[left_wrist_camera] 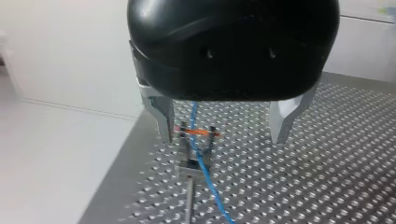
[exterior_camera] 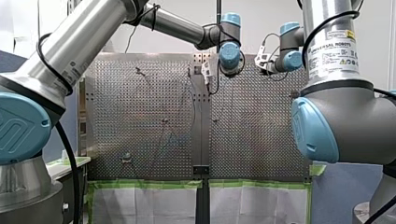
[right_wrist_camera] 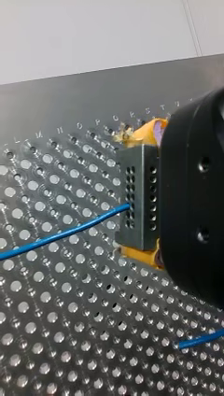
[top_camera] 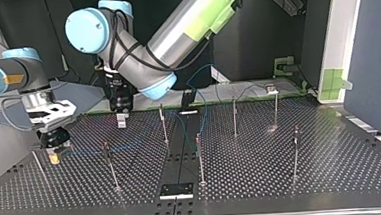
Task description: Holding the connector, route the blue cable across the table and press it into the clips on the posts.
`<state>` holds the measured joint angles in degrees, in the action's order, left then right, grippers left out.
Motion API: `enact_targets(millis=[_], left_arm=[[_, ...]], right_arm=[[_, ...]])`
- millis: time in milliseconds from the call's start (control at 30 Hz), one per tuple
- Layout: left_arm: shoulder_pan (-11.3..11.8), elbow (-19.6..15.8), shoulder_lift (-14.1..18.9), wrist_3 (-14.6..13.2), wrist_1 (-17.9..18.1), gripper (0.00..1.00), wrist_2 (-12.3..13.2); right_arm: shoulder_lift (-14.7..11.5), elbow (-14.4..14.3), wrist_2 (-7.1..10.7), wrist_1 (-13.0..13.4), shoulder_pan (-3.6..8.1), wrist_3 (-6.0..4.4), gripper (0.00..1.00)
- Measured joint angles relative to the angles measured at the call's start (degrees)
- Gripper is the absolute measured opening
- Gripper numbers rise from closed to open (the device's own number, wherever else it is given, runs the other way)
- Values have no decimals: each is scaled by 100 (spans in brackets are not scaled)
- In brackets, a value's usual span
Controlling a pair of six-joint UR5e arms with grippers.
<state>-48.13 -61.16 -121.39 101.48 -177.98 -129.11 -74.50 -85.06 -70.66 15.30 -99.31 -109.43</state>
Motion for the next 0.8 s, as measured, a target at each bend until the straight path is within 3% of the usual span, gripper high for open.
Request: enact_targets(millis=[467,800], left_arm=[[-4,-688,688,649,687,99,244],[42,-1198,1198,1124,1197,99,197]], right_arm=[[0,-5,-4,-16,-59,72,0],[-1,-3,-5,-26,-86,95,0]])
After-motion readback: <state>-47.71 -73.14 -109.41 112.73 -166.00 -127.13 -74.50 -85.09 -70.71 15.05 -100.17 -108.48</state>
